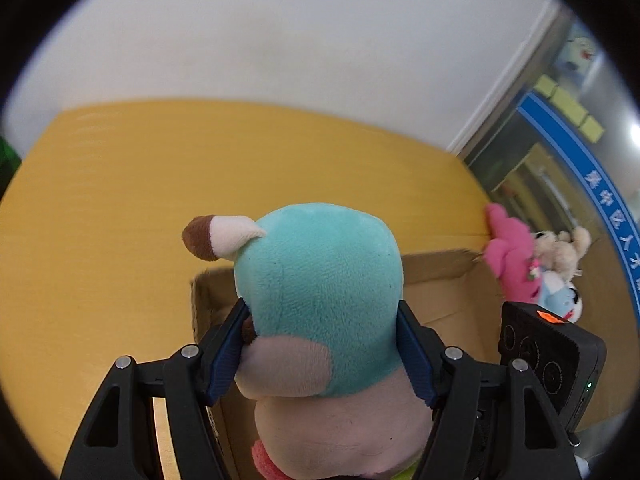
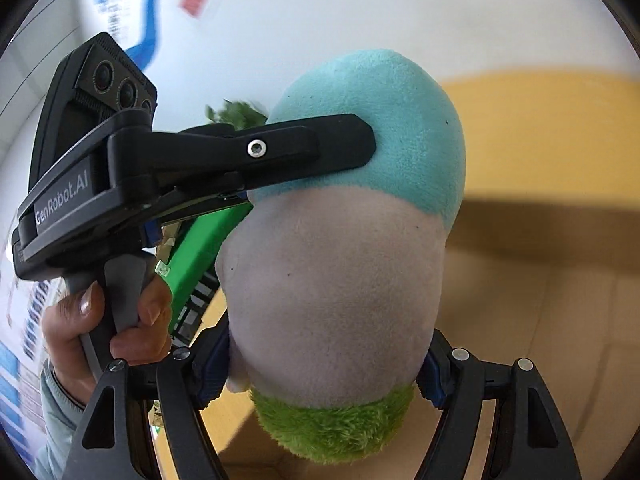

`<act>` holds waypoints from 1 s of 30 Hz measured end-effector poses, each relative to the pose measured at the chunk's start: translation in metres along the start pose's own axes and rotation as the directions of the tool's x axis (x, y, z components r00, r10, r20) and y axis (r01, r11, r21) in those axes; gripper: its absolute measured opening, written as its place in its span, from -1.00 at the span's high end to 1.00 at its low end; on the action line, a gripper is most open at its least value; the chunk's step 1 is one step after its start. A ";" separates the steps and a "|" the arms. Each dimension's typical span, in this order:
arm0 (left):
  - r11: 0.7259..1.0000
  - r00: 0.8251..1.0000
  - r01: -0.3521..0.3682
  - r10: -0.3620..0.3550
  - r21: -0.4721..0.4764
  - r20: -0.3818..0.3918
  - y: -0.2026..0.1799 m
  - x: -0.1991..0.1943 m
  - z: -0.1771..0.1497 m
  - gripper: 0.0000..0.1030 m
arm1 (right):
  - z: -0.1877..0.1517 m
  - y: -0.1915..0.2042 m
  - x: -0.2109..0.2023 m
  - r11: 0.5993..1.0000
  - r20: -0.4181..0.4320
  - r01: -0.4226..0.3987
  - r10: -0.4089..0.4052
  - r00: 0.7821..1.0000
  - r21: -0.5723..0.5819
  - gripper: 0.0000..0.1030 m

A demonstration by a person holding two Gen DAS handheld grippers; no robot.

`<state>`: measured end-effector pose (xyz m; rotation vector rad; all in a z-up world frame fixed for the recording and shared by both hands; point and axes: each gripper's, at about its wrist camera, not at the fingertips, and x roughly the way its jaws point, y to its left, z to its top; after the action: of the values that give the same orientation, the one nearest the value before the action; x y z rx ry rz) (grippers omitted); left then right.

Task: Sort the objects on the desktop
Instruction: 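Carry the plush pig into the cardboard box and open both grippers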

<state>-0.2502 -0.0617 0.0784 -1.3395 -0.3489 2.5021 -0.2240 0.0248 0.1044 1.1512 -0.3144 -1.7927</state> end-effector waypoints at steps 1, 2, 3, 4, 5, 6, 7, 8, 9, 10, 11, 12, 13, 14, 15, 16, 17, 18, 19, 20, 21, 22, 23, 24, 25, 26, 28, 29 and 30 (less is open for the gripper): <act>1.000 1.000 -0.010 0.010 -0.006 -0.020 0.002 0.010 -0.001 -0.33 | -0.003 -0.012 0.011 0.999 -0.018 -0.009 0.009 1.000 0.031 -0.43; 1.000 0.999 -0.022 0.021 -0.009 -0.041 0.004 0.020 -0.003 -0.33 | -0.006 -0.023 0.022 0.998 -0.036 -0.015 0.017 0.999 0.062 -0.43; 0.999 0.998 -0.031 0.030 -0.011 -0.063 0.004 0.029 -0.003 -0.33 | -0.009 -0.032 0.031 0.996 -0.050 -0.020 0.024 0.998 0.088 -0.44; 0.999 0.996 -0.031 0.030 -0.013 -0.082 0.002 0.038 -0.004 -0.33 | -0.011 -0.041 0.038 0.993 -0.066 -0.024 0.032 0.997 0.116 -0.45; 0.999 0.995 -0.030 0.029 -0.013 -0.096 -0.001 0.044 -0.003 -0.32 | -0.015 -0.049 0.046 0.990 -0.088 -0.018 0.031 0.996 0.143 -0.49; 0.999 0.993 -0.036 0.034 -0.010 -0.111 0.000 0.049 -0.004 -0.32 | -0.016 -0.053 0.051 0.988 -0.106 -0.002 0.019 0.994 0.156 -0.54; 0.999 0.991 -0.043 0.041 -0.014 -0.125 0.002 0.055 -0.006 -0.32 | -0.017 -0.055 0.054 0.987 -0.128 0.016 0.005 0.992 0.162 -0.58; 0.999 0.990 -0.047 0.044 -0.021 -0.137 0.004 0.059 -0.007 -0.30 | -0.018 -0.055 0.057 0.985 -0.162 0.036 -0.008 0.987 0.167 -0.64; 0.999 0.991 -0.048 0.046 -0.014 -0.128 0.007 0.058 -0.006 -0.31 | -0.018 -0.054 0.058 0.985 -0.187 0.052 -0.021 0.982 0.163 -0.66; 0.999 0.991 -0.045 0.044 -0.004 -0.126 0.004 0.057 -0.006 -0.30 | -0.019 -0.052 0.058 0.986 -0.205 0.068 -0.037 0.978 0.151 -0.66; 0.999 0.991 -0.042 0.042 0.000 -0.129 0.003 0.055 -0.006 -0.30 | -0.020 -0.050 0.054 0.988 -0.206 0.083 -0.054 0.977 0.133 -0.66; 0.999 0.990 -0.039 0.039 0.002 -0.132 0.011 0.053 -0.007 -0.30 | -0.021 -0.049 0.051 0.989 -0.205 0.088 -0.062 0.977 0.122 -0.66; 0.999 0.990 -0.035 0.035 0.001 -0.134 0.010 0.052 -0.007 -0.30 | -0.021 -0.048 0.045 0.989 -0.199 0.091 -0.067 0.978 0.113 -0.66; 1.000 0.991 -0.031 0.030 -0.004 -0.133 0.014 0.050 -0.008 -0.30 | -0.020 -0.047 0.039 0.990 -0.188 0.092 -0.071 0.980 0.105 -0.59; 1.000 0.991 -0.027 0.026 -0.006 -0.135 0.014 0.049 -0.007 -0.30 | -0.020 -0.047 0.034 0.991 -0.180 0.097 -0.079 0.981 0.096 -0.46; 1.000 0.990 -0.029 0.028 -0.003 -0.137 0.012 0.048 -0.007 -0.31 | -0.019 -0.047 0.031 0.991 -0.176 0.103 -0.087 0.981 0.085 -0.46; 0.999 0.990 -0.033 0.033 0.001 -0.140 0.016 0.047 -0.008 -0.34 | -0.019 -0.047 0.030 0.992 -0.174 0.099 -0.084 0.981 0.078 -0.44; 0.999 0.989 -0.038 0.039 0.004 -0.144 0.016 0.045 -0.008 -0.35 | -0.018 -0.048 0.031 0.992 -0.179 0.101 -0.086 0.980 0.077 -0.43; 0.999 0.988 -0.053 0.053 0.008 -0.144 0.011 0.044 -0.008 -0.39 | -0.017 -0.049 0.033 0.992 -0.191 0.101 -0.085 0.978 0.079 -0.43; 0.997 0.987 -0.075 0.076 0.012 -0.141 0.008 0.041 -0.008 -0.40 | -0.016 -0.048 0.036 0.992 -0.199 0.103 -0.086 0.976 0.076 -0.43; 0.996 0.986 -0.093 0.094 0.012 -0.137 0.006 0.037 -0.007 -0.40 | -0.015 -0.046 0.038 0.992 -0.206 0.104 -0.087 0.975 0.070 -0.43; 0.995 0.987 -0.102 0.103 0.011 -0.125 0.007 0.031 -0.008 -0.40 | -0.013 -0.044 0.039 0.992 -0.211 0.105 -0.089 0.973 0.065 -0.43; 0.995 0.989 -0.104 0.104 0.007 -0.109 0.011 0.024 -0.007 -0.40 | -0.012 -0.042 0.040 0.993 -0.212 0.103 -0.088 0.973 0.063 -0.43; 0.995 0.991 -0.104 0.103 0.000 -0.089 0.015 0.011 -0.007 -0.35 | -0.012 -0.040 0.040 0.993 -0.217 0.104 -0.088 0.972 0.060 -0.46; 0.993 0.991 -0.116 0.116 -0.006 -0.060 0.015 -0.003 -0.006 -0.32 | -0.011 -0.038 0.040 0.992 -0.223 0.112 -0.097 0.970 0.056 -0.49; 0.993 0.992 -0.122 0.122 -0.008 -0.036 0.023 -0.014 -0.005 -0.32 | -0.011 -0.035 0.037 0.990 -0.225 0.134 -0.120 0.967 0.048 -0.53; 0.995 0.994 -0.104 0.104 -0.005 0.041 0.020 -0.049 -0.006 -0.32 | -0.008 -0.026 0.029 0.988 -0.224 0.151 -0.140 0.964 0.034 -0.66; 0.995 0.992 -0.096 0.096 0.000 0.082 0.019 -0.066 -0.008 -0.32 | -0.007 -0.018 0.020 0.985 -0.217 0.174 -0.167 0.962 0.009 -0.75; 0.995 0.987 -0.098 0.097 0.007 0.126 0.017 -0.086 -0.012 -0.32 | -0.006 -0.008 0.011 0.980 -0.197 0.197 -0.198 0.960 -0.024 -0.82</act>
<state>-0.1969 -0.1068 0.1327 -1.2251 -0.2987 2.6720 -0.2254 0.0213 0.0897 1.3872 -0.0786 -1.8283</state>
